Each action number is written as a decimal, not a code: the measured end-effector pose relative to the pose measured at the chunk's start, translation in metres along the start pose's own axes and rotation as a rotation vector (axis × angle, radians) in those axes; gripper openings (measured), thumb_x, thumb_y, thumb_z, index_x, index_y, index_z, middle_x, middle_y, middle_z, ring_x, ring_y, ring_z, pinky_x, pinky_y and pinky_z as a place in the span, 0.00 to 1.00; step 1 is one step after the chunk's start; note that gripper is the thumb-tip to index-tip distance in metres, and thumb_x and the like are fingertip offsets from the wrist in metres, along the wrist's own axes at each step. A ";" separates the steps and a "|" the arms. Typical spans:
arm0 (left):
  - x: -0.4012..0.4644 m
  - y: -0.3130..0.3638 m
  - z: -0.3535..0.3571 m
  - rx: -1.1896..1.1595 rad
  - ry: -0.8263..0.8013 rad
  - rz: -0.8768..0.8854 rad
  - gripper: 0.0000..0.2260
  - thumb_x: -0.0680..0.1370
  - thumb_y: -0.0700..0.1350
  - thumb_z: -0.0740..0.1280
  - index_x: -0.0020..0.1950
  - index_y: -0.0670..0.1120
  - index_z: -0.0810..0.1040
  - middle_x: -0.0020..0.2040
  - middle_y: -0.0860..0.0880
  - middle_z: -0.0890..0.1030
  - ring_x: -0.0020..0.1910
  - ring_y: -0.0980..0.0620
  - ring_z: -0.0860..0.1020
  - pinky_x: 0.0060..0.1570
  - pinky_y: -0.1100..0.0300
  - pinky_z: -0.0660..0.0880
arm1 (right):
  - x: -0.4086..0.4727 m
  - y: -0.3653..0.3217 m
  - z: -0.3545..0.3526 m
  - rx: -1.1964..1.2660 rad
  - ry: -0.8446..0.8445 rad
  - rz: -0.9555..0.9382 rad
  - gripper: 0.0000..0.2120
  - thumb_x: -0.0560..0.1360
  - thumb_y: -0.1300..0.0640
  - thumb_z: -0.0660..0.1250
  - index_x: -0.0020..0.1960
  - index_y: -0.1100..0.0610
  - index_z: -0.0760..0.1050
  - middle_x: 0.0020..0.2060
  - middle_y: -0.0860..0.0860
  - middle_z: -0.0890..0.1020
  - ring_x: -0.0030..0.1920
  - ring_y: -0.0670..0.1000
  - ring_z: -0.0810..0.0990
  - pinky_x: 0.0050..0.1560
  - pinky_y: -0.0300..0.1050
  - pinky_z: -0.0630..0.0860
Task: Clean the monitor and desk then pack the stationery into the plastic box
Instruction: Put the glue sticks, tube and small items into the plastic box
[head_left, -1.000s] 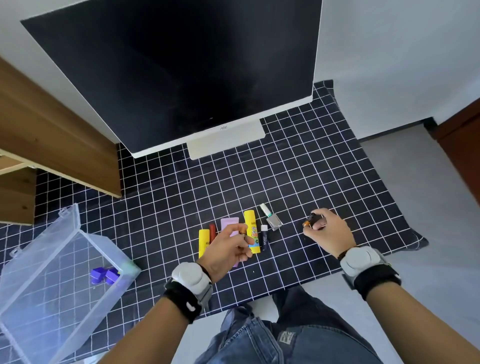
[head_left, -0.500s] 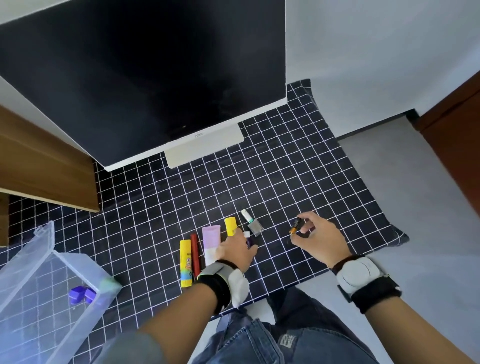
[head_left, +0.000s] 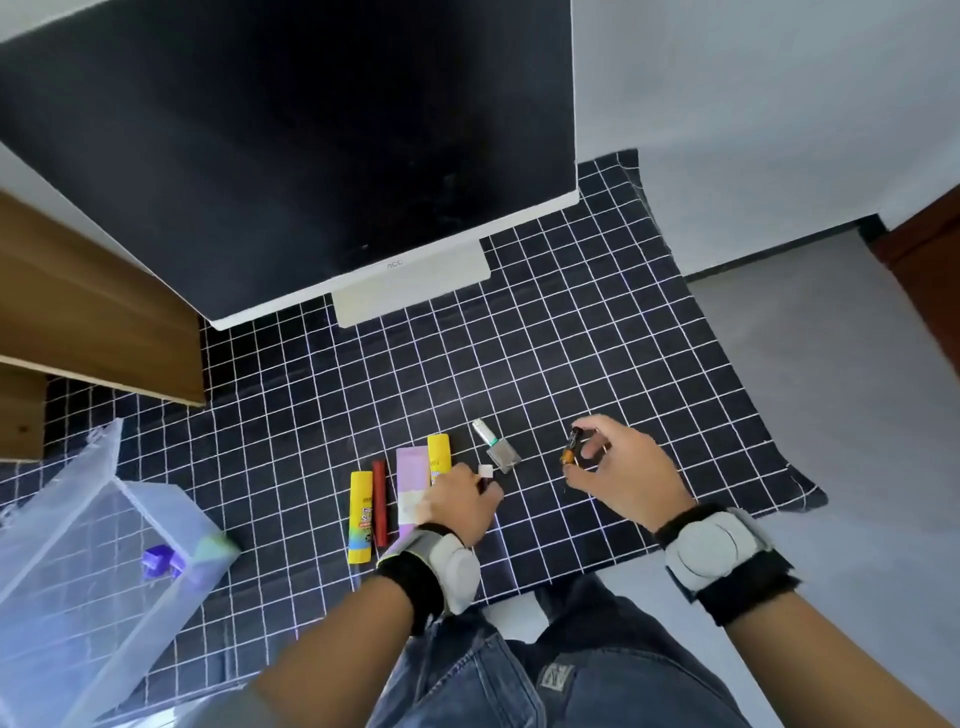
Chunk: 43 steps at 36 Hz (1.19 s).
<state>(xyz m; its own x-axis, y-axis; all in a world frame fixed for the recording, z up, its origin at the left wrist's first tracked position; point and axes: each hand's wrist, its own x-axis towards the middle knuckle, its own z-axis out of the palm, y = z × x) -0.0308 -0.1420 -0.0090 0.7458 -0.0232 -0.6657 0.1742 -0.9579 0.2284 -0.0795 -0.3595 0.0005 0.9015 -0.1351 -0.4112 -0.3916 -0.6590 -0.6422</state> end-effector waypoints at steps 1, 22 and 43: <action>-0.003 -0.004 -0.004 -0.046 0.000 -0.008 0.14 0.78 0.57 0.64 0.44 0.47 0.72 0.41 0.49 0.79 0.41 0.46 0.77 0.39 0.57 0.72 | 0.003 -0.004 0.002 0.012 -0.015 -0.016 0.26 0.69 0.43 0.73 0.65 0.43 0.71 0.44 0.40 0.79 0.41 0.40 0.78 0.45 0.39 0.79; -0.053 -0.124 -0.093 -0.469 0.034 0.073 0.14 0.81 0.52 0.59 0.39 0.47 0.68 0.31 0.52 0.72 0.29 0.52 0.69 0.32 0.58 0.66 | 0.000 -0.147 0.070 0.012 -0.175 -0.264 0.27 0.66 0.45 0.73 0.64 0.43 0.72 0.42 0.39 0.80 0.37 0.43 0.79 0.44 0.48 0.80; -0.073 -0.331 -0.144 -0.684 0.239 -0.051 0.17 0.80 0.58 0.62 0.40 0.47 0.76 0.30 0.54 0.75 0.28 0.55 0.72 0.33 0.60 0.70 | -0.009 -0.362 0.212 -0.418 -0.312 -0.639 0.26 0.73 0.52 0.71 0.69 0.41 0.69 0.39 0.40 0.80 0.39 0.41 0.78 0.47 0.45 0.78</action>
<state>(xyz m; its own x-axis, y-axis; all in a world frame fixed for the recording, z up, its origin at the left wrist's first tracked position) -0.0501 0.2180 0.0664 0.8325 0.1544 -0.5321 0.5171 -0.5612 0.6463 0.0155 0.0370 0.0994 0.8104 0.5305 -0.2488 0.3357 -0.7683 -0.5450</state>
